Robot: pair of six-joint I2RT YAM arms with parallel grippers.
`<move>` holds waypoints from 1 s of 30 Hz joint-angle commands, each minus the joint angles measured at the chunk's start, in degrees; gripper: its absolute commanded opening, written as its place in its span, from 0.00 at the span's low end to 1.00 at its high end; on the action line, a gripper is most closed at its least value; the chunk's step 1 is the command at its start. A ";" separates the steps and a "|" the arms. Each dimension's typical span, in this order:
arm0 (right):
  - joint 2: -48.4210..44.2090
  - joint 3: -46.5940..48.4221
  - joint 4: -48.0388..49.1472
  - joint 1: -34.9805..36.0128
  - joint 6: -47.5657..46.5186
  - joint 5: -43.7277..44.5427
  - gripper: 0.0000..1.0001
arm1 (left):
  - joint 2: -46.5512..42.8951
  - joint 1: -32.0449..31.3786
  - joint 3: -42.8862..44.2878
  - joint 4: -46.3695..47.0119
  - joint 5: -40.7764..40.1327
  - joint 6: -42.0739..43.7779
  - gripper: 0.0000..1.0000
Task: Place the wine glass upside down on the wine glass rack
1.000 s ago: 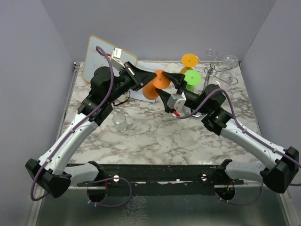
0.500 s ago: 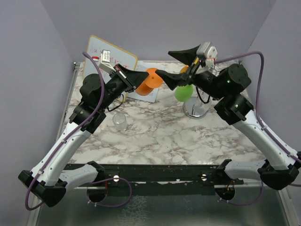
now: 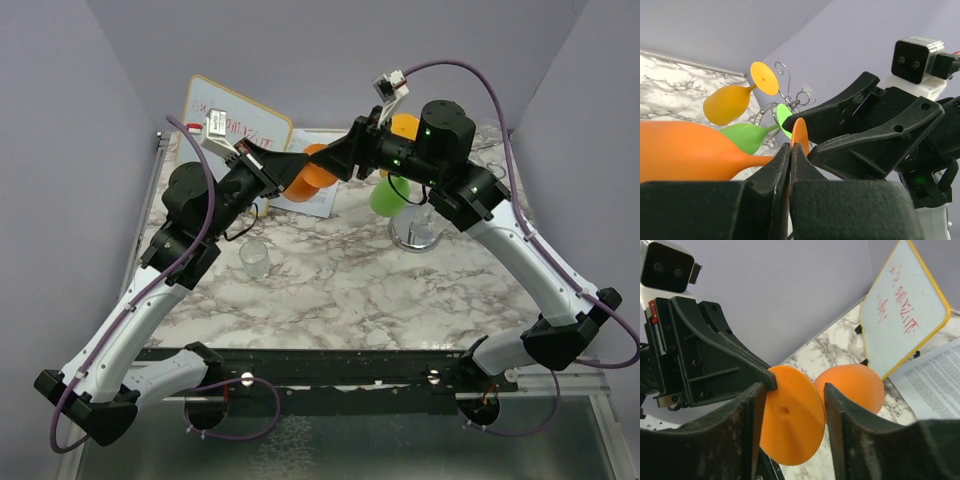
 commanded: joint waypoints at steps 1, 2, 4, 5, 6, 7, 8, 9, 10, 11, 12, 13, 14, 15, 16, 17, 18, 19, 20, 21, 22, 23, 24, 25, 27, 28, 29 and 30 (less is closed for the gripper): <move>-2.96 -2.54 -0.24 -2.02 6.04 -8.55 0.49 | -1.68 -0.05 -0.47 1.41 -1.13 0.56 0.00; -3.31 -3.09 0.38 -2.51 6.79 -9.92 0.47 | -1.71 -0.10 -0.49 1.40 -1.18 0.53 0.00; -3.58 -4.01 1.34 -3.41 7.99 -12.44 0.43 | -1.81 -0.12 -0.58 1.28 -1.04 0.39 0.00; -3.68 -4.34 1.68 -3.78 8.47 -13.26 0.39 | -1.77 -0.05 -0.58 1.29 -0.97 0.36 0.00; -3.67 -4.52 2.03 -4.11 8.82 -13.89 0.34 | -1.78 -0.11 -0.62 1.24 -0.84 0.28 0.00; -3.65 -4.54 2.14 -4.37 9.01 -14.35 0.29 | -1.85 -0.10 -0.65 1.29 -0.78 0.27 0.00; -3.51 -4.50 2.15 -4.56 9.09 -14.59 0.22 | -1.85 -0.08 -0.67 1.20 -0.79 0.32 0.00; -3.39 -4.39 2.33 -4.67 9.20 -14.61 0.15 | -1.81 -0.12 -0.62 1.19 -0.80 0.27 0.00; -3.19 -4.23 2.55 -4.73 9.14 -14.57 0.07 | -1.74 -0.12 -0.48 0.80 -0.94 0.12 0.00; -3.01 -4.01 2.64 -4.77 9.02 -14.11 0.02 | -1.58 -0.11 -0.18 0.04 -1.33 -0.03 0.00; -2.82 -3.63 2.62 -4.86 8.78 -13.48 0.01 | -1.25 -0.12 0.26 -1.20 -1.95 -0.15 0.06; -2.44 -3.38 2.73 -4.87 8.41 -12.60 0.01 | -0.98 -0.12 0.82 -2.35 -2.61 0.04 0.18; -2.29 -3.12 3.08 -4.92 8.15 -11.54 0.01 | -0.56 -0.08 1.17 -3.39 -3.31 0.19 0.29; -2.09 -2.99 3.50 -5.03 7.94 -10.33 0.01 | -0.47 -0.11 1.29 -4.21 -4.03 0.44 0.39; -1.83 -2.78 3.91 -5.16 7.61 -9.40 0.01 | -0.44 -0.08 1.34 -4.89 -4.80 0.79 0.50; -1.49 -2.45 4.34 -5.38 7.25 -8.29 0.01 | -0.49 -0.10 1.35 -5.53 -5.69 1.18 0.58; -0.93 -1.96 4.66 -5.72 6.83 -6.89 0.01 | -0.55 -0.07 1.35 -6.24 -7.25 1.63 0.66; -0.39 -1.27 4.67 -6.10 6.32 -5.31 0.01 | -0.62 -0.11 1.53 -7.27 -8.60 2.25 0.71; 0.29 -0.57 4.80 -6.61 5.76 -3.80 0.01 | -0.62 -0.05 1.98 -8.65 -9.91 2.74 0.74; 0.93 0.14 5.01 -7.44 5.49 -2.48 0.01 | -0.51 -0.10 2.60 -10.36 -11.59 3.39 0.78; 1.68 0.81 5.54 -8.40 5.49 -1.38 0.01 | -0.35 -0.10 3.19 -11.91 -12.45 3.95 0.80; 2.38 1.39 6.23 -9.81 5.82 -0.84 0.01 | -0.18 -0.07 3.56 -13.16 -13.03 4.37 0.82; 3.07 1.90 7.20 -11.28 6.41 -0.39 0.01 | -0.19 -0.10 3.52 -13.81 -13.06 4.72 0.84; 3.85 2.33 8.19 -12.69 7.21 -0.01 0.01 | -0.20 -0.06 3.16 -13.98 -12.82 4.90 0.85; 5.51 3.41 9.92 -15.34 8.27 0.75 0.01 | -0.30 -0.06 2.27 -14.00 -11.64 4.92 0.87; 6.25 3.75 10.54 -16.56 8.82 1.46 0.01 | -0.24 -0.11 1.90 -13.97 -10.69 4.99 0.88; 6.96 3.92 11.70 -17.63 9.02 1.85 0.01 | -0.01 -0.12 1.62 -13.97 -9.66 5.21 0.88; 7.41 3.77 12.95 -18.64 9.21 2.39 0.01 | 0.22 -0.10 1.23 -13.98 -8.67 5.31 0.89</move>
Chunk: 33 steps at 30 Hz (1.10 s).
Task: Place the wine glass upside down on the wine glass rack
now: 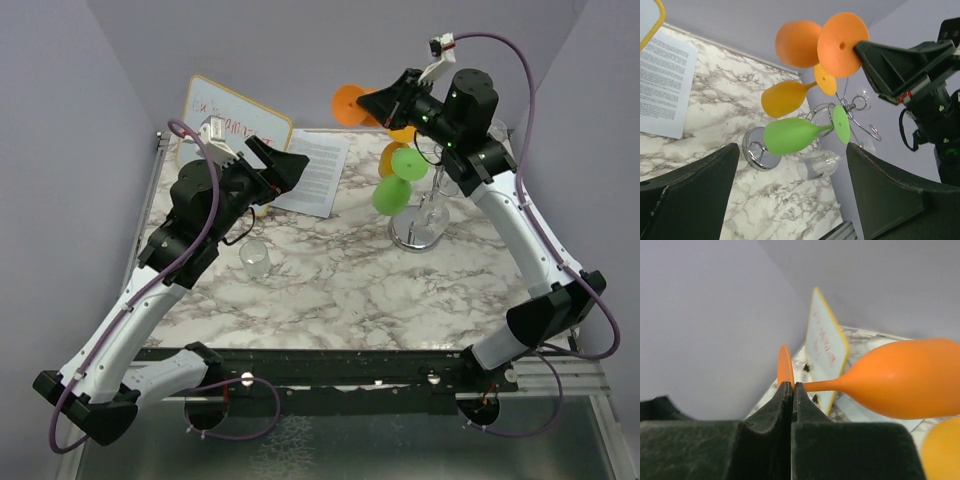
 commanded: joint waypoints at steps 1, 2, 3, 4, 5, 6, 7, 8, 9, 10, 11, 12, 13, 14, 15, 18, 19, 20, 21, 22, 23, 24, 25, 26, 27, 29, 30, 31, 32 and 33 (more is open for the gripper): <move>2.55 1.62 7.54 -4.48 1.82 5.09 0.01 | 0.63 0.03 -0.87 -2.31 2.39 1.96 0.89; 2.72 0.91 9.08 -5.30 1.93 4.89 0.01 | 0.89 -0.01 -1.23 -2.35 3.40 1.99 0.89; 2.95 0.30 11.40 -6.02 2.01 5.09 0.01 | 1.18 0.01 -1.70 -2.28 4.31 1.93 0.89; 3.21 0.37 11.79 -6.47 2.29 5.97 0.01 | 1.38 0.06 -2.11 -2.20 5.17 1.97 0.89; 3.52 0.48 11.95 -6.90 2.15 6.73 0.01 | 1.65 0.00 -2.54 -2.11 6.23 2.04 0.89; 3.71 0.48 12.16 -7.24 2.02 7.49 0.01 | 1.92 0.02 -3.00 -1.99 6.99 2.08 0.89; 3.75 0.32 12.19 -7.55 2.16 8.68 0.01 | 2.13 -0.01 -3.46 -1.96 7.50 2.09 0.89; 3.71 0.12 12.26 -7.86 2.16 9.73 0.01 | 2.36 0.04 -3.97 -1.86 7.85 2.09 0.89; 3.54 -0.02 12.13 -8.08 2.25 10.93 0.01 | 2.45 0.01 -4.38 -1.69 8.17 2.09 0.89; 3.41 -0.02 11.43 -8.21 2.70 12.78 0.01 | 2.50 -0.01 -4.80 -1.66 8.38 2.09 0.89; 3.24 -0.01 10.64 -8.36 3.08 14.27 0.01 | 2.62 0.00 -5.16 -1.61 8.64 2.01 0.89; 3.00 0.02 10.09 -8.46 3.70 16.07 0.01 | 2.73 0.01 -5.48 -1.58 8.81 2.00 0.89; 2.78 -0.05 8.11 -8.55 4.39 17.69 0.01 | 2.72 -0.01 -5.72 -1.53 8.97 2.00 0.89; 2.64 -0.09 6.90 -8.63 4.99 18.88 0.01 | 2.74 0.01 -5.92 -1.56 9.01 1.93 0.89; 2.61 -0.09 5.93 -8.84 5.62 19.71 0.01 | 2.70 -0.01 -6.29 -1.51 9.04 1.91 0.89; 2.31 -0.93 3.90 -9.94 8.51 20.34 0.01 | 2.76 0.01 -6.69 -1.48 9.01 1.83 0.89; 2.16 -1.43 3.51 -10.44 9.64 20.48 0.01 | 2.81 0.04 -6.78 -1.48 9.03 1.76 0.89; 1.97 -2.08 3.33 -10.90 10.88 20.65 0.01 | 2.81 0.00 -6.87 -1.48 9.13 1.74 0.89; 1.73 -2.73 3.17 -11.55 12.38 20.77 0.01 | 2.79 0.08 -6.96 -1.48 9.25 1.69 0.89; 1.50 -3.47 3.09 -12.15 13.80 20.72 0.01 | 2.71 0.00 -7.04 -1.48 9.30 1.65 0.89; 1.34 -4.28 2.93 -12.78 15.40 20.59 0.01 | 2.69 -0.01 -7.17 -1.48 9.34 1.61 0.89; 1.16 -4.89 2.81 -13.38 16.88 20.28 0.01 | 2.65 -0.01 -7.33 -1.48 9.31 1.57 0.89; 1.00 -5.63 2.80 -14.01 18.32 19.78 0.01 | 2.46 -0.01 -7.51 -1.48 9.30 1.48 0.89; 0.86 -6.27 2.73 -14.78 19.82 19.15 0.01 | 2.37 0.04 -7.68 -1.48 9.24 1.40 0.89; 0.69 -6.92 2.73 -15.44 21.34 18.40 0.01 | 2.18 0.02 -7.88 -1.48 9.21 1.34 0.89; 0.03 -8.32 2.74 -16.45 24.16 16.91 0.01 | 1.86 -0.01 -8.12 -1.48 8.95 1.22 0.89; -0.34 -9.08 3.03 -16.76 24.90 16.51 0.01 | 1.68 0.06 -8.32 -1.48 8.80 1.07 0.89; -0.67 -9.63 3.18 -17.10 25.55 16.41 0.01 | 1.54 0.00 -8.41 -1.48 8.60 0.96 0.89; -1.05 -9.96 3.30 -17.43 26.03 16.40 0.01 | 1.36 0.00 -8.52 -1.48 8.42 0.88 0.89; -1.22 -9.97 3.16 -17.66 26.14 16.51 0.01 | 1.30 0.03 -8.59 -1.48 8.42 0.87 0.89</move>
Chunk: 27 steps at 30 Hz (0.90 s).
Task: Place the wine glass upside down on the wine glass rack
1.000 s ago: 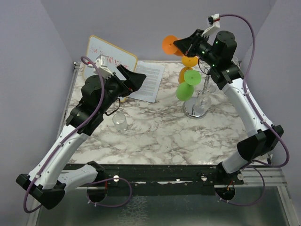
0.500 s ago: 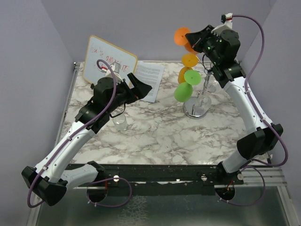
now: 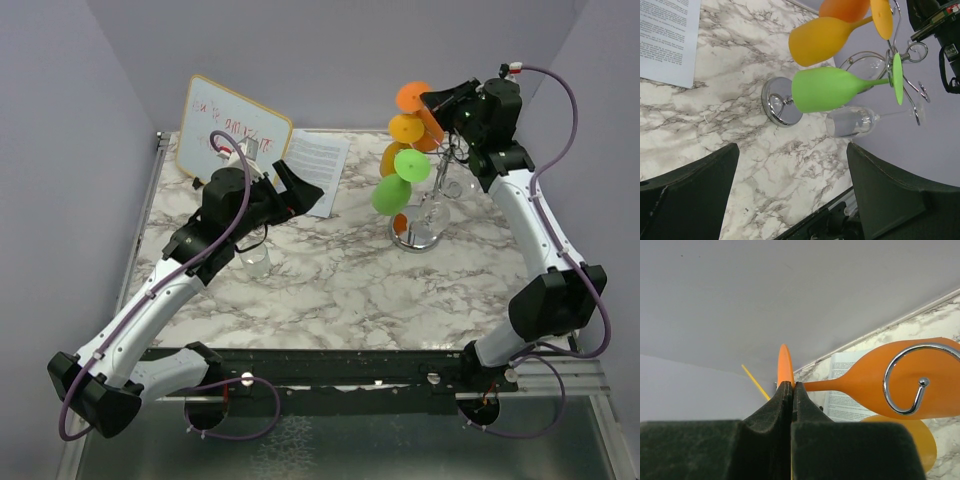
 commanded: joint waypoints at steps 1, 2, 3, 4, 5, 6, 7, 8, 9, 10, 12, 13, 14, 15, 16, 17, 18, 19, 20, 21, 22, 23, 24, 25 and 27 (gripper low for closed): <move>-3.30 -0.75 -0.83 -1.40 4.66 -1.06 0.01 | -1.70 0.06 -0.72 0.22 0.28 -0.05 0.89; -3.31 -0.28 -1.49 -1.62 4.95 -0.88 0.01 | -1.69 0.01 -0.75 0.23 0.27 0.00 0.89; -3.39 -0.05 -1.97 -1.90 5.32 -0.88 0.01 | -1.71 0.00 -0.77 0.22 0.32 0.15 0.89; -3.42 -0.01 -2.38 -2.13 5.76 -0.93 0.01 | -1.65 0.05 -0.72 0.10 0.16 0.35 0.89; -3.48 -0.20 -2.27 -2.38 6.13 -1.26 0.01 | -1.67 0.07 -0.62 -0.10 -0.08 0.54 0.89; -3.56 -0.38 -2.07 -2.54 6.39 -1.58 0.01 | -1.69 0.02 -0.47 -0.31 -0.47 0.72 0.89; -3.60 -0.44 -1.94 -2.69 6.60 -1.81 0.01 | -1.63 -0.01 -0.38 -0.49 -0.74 0.87 0.89; -3.58 -0.33 -1.81 -2.78 6.60 -1.92 0.01 | -1.64 0.01 -0.22 -0.56 -0.87 0.99 0.89; -3.50 -0.05 -1.92 -2.88 6.59 -1.94 0.01 | -1.70 -0.01 -0.16 -0.64 -0.93 1.08 0.89; -3.44 0.25 -2.18 -3.01 6.59 -1.86 0.01 | -1.73 0.06 -0.08 -0.65 -0.94 1.10 0.89; -3.39 0.49 -2.73 -3.20 6.62 -1.62 0.01 | -1.79 0.02 -0.15 -0.66 -1.04 1.10 0.89; -3.59 0.47 -3.04 -3.28 6.66 -1.33 0.01 | -1.80 -0.01 -0.23 -0.66 -1.02 1.03 0.89; -3.69 0.37 -3.14 -3.40 6.67 -1.17 0.01 | -1.75 0.00 -0.34 -0.66 -1.12 1.02 0.89; -3.79 0.27 -3.40 -3.57 6.74 -1.20 0.01 | -1.68 0.01 -0.41 -0.63 -1.09 0.94 0.89; -3.88 0.21 -3.70 -3.82 6.90 -1.38 0.01 | -1.58 0.05 -0.41 -0.65 -1.04 0.85 0.89; -3.84 0.13 -3.85 -4.00 7.20 -2.10 0.01 | -1.56 0.04 -0.48 -0.60 -0.93 0.80 0.89; -3.88 -0.07 -3.85 -4.35 7.79 -3.07 0.01 | -1.48 0.04 -0.50 -0.65 -0.83 0.76 0.89; -4.04 -0.28 -3.92 -4.60 8.30 -3.90 0.01 | -1.41 0.02 -0.58 -0.66 -0.87 0.68 0.89; -4.18 -0.42 -3.87 -4.79 8.41 -4.62 0.01 | -1.29 -0.01 -0.59 -0.66 -0.82 0.62 0.89; -4.32 -0.44 -4.03 -4.90 8.45 -4.91 0.01 | -1.26 0.00 -0.62 -0.61 -0.71 0.59 0.89; -4.47 -0.49 -4.44 -4.92 8.63 -5.08 0.01 | -1.15 0.03 -0.67 -0.65 -0.70 0.58 0.89; -4.81 -0.64 -4.76 -4.95 8.76 -4.90 0.01 | -1.13 0.02 -0.68 -0.61 -0.73 0.59 0.89; -5.12 -0.82 -5.15 -5.02 8.80 -4.62 0.01 | -1.14 0.10 -0.68 -0.64 -0.68 0.50 0.89; -5.46 -1.07 -5.51 -5.09 8.85 -4.17 0.01 | -1.13 0.05 -0.68 -0.61 -0.64 0.49 0.89; -6.34 -1.67 -5.84 -5.37 9.10 -3.49 0.01 | -1.12 0.01 -0.72 -0.63 -0.63 0.49 0.89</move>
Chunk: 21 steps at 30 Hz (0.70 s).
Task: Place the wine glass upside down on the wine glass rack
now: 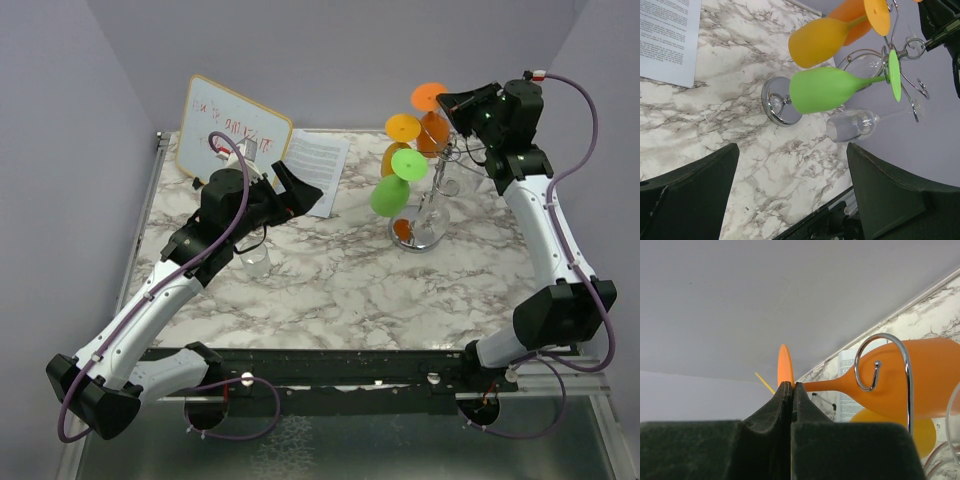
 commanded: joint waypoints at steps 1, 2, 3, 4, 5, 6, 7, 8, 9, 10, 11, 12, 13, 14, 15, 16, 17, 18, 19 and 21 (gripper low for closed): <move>-3.83 -1.41 -1.82 -0.83 1.17 -0.49 0.01 | -0.46 -0.01 -0.45 -0.19 -0.50 0.44 0.89; -3.96 -1.51 -2.08 -0.88 1.28 -0.59 0.01 | -0.51 0.01 -0.48 -0.24 -0.58 0.44 0.89; -4.07 -1.62 -2.28 -1.02 1.53 -0.77 0.01 | -0.56 0.01 -0.51 -0.24 -0.60 0.44 0.89; -4.17 -1.77 -2.35 -1.11 1.62 -1.07 0.01 | -0.57 -0.01 -0.53 -0.24 -0.72 0.47 0.89; -4.15 -1.79 -2.46 -1.20 1.66 -1.35 0.01 | -0.61 -0.01 -0.60 -0.24 -0.76 0.45 0.89; -4.14 -1.80 -2.71 -1.21 1.66 -1.56 0.01 | -0.60 0.03 -0.61 -0.22 -0.72 0.40 0.89; -4.14 -1.98 -2.59 -1.29 1.51 -1.89 0.01 | -0.64 0.02 -0.62 -0.24 -0.76 0.36 0.89; -4.12 -2.17 -2.25 -1.37 1.10 -2.37 0.01 | -0.61 0.06 -0.69 -0.24 -0.76 0.36 0.89; -4.22 -2.33 -2.32 -1.32 0.85 -2.53 0.01 | -0.59 0.06 -0.70 -0.24 -0.76 0.36 0.89; -4.36 -2.65 -2.20 -1.38 0.67 -2.42 0.01 | -0.59 0.04 -0.75 -0.24 -0.84 0.36 0.89; -4.57 -3.13 -2.18 -1.39 0.48 -1.92 0.01 | -0.58 0.00 -0.79 -0.24 -0.85 0.36 0.89; -5.09 -3.60 -2.10 -1.39 0.33 -1.26 0.01 | -0.57 0.01 -0.83 -0.24 -0.77 0.36 0.89; -5.41 -3.99 -2.08 -1.39 0.14 -0.45 0.01 | -0.66 -0.01 -0.87 -0.24 -0.74 0.36 0.89; -5.74 -4.31 -2.12 -1.42 -0.10 0.35 0.01 | -0.72 0.04 -0.94 -0.24 -0.67 0.36 0.89; -5.96 -4.53 -2.21 -1.36 -0.29 1.23 0.01 | -0.68 0.00 -0.96 -0.24 -0.60 0.36 0.89; -6.28 -4.78 -2.30 -1.45 -0.40 2.43 0.01 | -0.68 0.01 -1.01 -0.20 -0.60 0.40 0.89; -6.65 -5.04 -2.21 -1.48 -0.51 3.25 0.01 | -0.74 -0.01 -1.05 -0.22 -0.64 0.36 0.89; -7.10 -5.24 -2.18 -1.44 -0.67 4.34 0.01 | -0.72 -0.01 -1.05 -0.20 -0.60 0.36 0.89; -7.57 -5.41 -2.19 -1.43 -0.87 5.40 0.01 | -0.74 0.00 -1.06 -0.24 -0.62 0.38 0.89; -8.52 -5.57 -1.93 -1.39 -1.45 7.88 0.01 | -0.76 -0.01 -1.13 -0.22 -0.60 0.36 0.89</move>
